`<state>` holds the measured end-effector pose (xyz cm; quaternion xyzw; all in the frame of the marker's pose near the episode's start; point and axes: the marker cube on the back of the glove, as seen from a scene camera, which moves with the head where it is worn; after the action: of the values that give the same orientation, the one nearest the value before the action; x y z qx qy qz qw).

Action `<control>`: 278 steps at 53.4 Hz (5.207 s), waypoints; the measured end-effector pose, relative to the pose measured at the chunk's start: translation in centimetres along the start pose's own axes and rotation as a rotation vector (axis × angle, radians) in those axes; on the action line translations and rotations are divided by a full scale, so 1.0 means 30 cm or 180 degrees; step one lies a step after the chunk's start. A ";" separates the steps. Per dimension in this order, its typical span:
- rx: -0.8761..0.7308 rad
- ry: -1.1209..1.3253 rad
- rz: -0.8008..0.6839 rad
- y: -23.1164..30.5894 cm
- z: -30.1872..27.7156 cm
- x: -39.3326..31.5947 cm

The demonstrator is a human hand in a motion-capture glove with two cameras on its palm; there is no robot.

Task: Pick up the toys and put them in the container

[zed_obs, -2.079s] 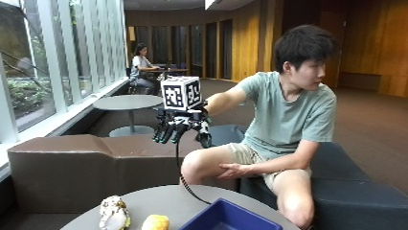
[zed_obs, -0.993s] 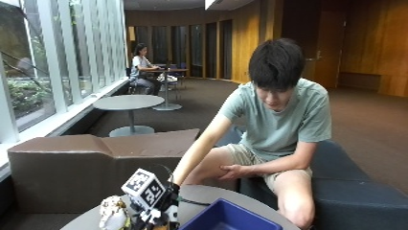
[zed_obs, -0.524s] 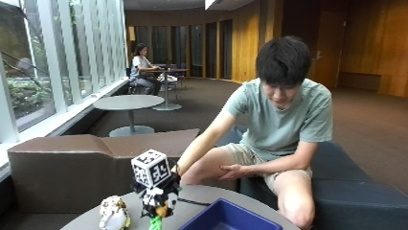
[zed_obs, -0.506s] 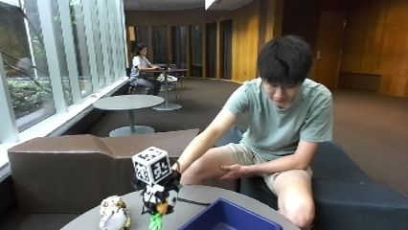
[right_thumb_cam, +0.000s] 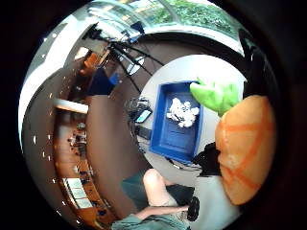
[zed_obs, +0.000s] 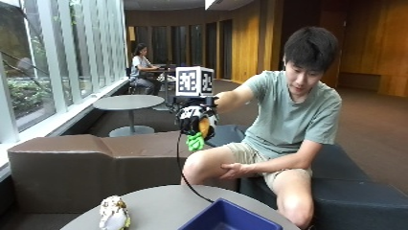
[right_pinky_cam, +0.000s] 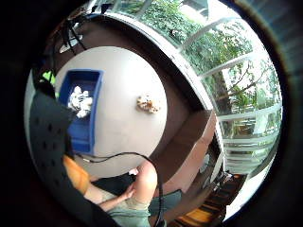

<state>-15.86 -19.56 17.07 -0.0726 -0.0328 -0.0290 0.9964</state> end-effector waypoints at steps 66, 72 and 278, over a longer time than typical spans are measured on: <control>-0.1162 0.0255 -0.0464 0.026 0.300 -0.393; -0.1045 0.0233 -0.0397 0.007 0.217 -0.317; -0.0747 0.0005 -0.0563 0.025 -0.052 -0.391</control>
<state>-27.41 -18.42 14.59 -0.1854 -0.0347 -0.1204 0.9747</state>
